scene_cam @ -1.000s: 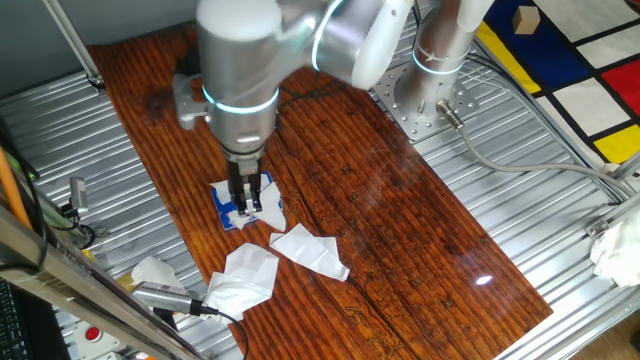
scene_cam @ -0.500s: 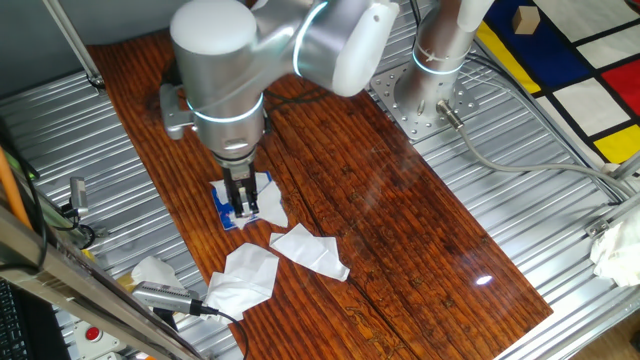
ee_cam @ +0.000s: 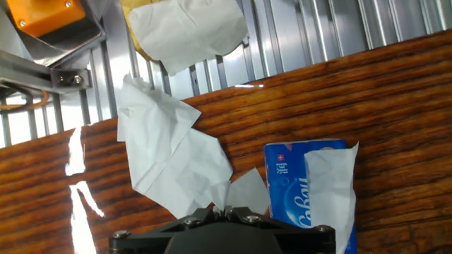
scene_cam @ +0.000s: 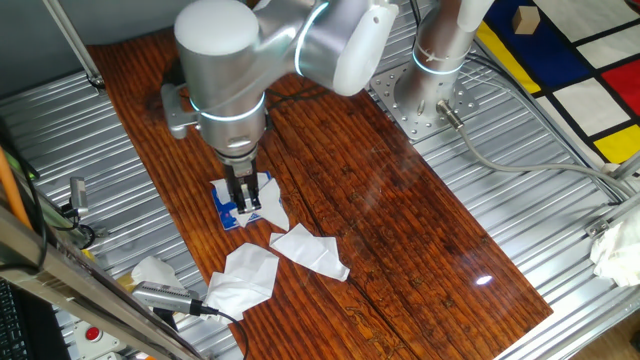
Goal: Pull out a napkin
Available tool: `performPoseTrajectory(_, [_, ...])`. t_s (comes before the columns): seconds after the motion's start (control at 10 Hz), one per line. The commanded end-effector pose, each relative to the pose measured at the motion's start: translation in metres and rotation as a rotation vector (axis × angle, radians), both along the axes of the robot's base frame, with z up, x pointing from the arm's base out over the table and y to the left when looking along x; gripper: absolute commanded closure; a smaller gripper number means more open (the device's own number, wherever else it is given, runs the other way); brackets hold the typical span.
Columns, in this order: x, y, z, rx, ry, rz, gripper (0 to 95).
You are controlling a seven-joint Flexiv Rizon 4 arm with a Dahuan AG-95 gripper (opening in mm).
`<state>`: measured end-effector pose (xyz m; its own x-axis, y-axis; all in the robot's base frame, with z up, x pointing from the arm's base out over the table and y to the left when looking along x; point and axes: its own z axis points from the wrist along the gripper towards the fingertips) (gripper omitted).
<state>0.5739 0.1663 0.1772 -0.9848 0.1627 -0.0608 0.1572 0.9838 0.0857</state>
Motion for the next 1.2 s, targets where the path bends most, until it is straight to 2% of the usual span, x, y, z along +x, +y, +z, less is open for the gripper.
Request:
performPoseTrajectory(0.1, [0.001,-0.001,-0.001,-0.005,0.000,0.011,95.0])
performPoseTrajectory(0.7, [-0.002,-0.007,-0.007,0.004,0.024,0.071,95.0])
performPoseTrajectory(0.9, [-0.006,-0.015,-0.013,0.010,0.027,0.083,95.0])
performPoseTrajectory(1.1, [-0.007,-0.017,-0.015,0.033,0.033,0.035,95.0])
performPoseTrajectory(1.2, [-0.007,-0.017,-0.015,0.034,0.031,0.037,95.0])
